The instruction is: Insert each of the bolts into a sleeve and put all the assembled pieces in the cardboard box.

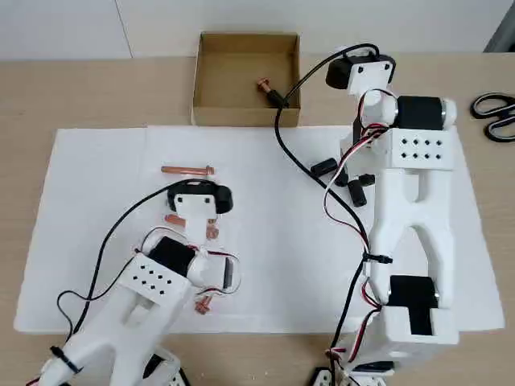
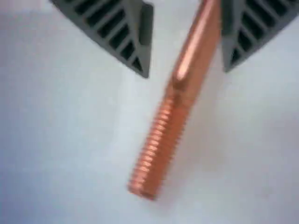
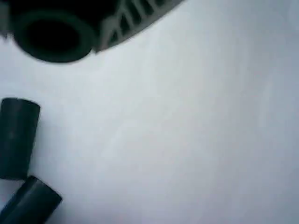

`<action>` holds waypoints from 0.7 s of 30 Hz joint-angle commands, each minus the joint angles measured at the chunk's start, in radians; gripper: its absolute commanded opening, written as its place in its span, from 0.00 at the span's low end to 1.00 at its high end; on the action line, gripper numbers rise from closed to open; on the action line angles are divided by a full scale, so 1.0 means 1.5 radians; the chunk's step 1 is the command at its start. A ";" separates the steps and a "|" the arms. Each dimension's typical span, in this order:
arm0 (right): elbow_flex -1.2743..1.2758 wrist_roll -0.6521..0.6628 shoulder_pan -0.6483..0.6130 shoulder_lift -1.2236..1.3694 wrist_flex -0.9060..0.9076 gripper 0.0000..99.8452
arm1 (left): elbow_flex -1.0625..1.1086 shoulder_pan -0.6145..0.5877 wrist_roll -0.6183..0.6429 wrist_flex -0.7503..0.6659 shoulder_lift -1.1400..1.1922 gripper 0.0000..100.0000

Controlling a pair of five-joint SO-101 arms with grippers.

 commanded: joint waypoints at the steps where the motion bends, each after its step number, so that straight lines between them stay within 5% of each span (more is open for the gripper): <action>1: -0.003 -0.007 0.002 -0.039 -0.001 0.00 | -0.030 0.026 -0.004 0.006 -0.010 0.10; 21: -0.003 -0.007 0.003 -0.039 -0.001 0.00 | 0.076 0.025 -0.011 -0.092 -0.005 0.10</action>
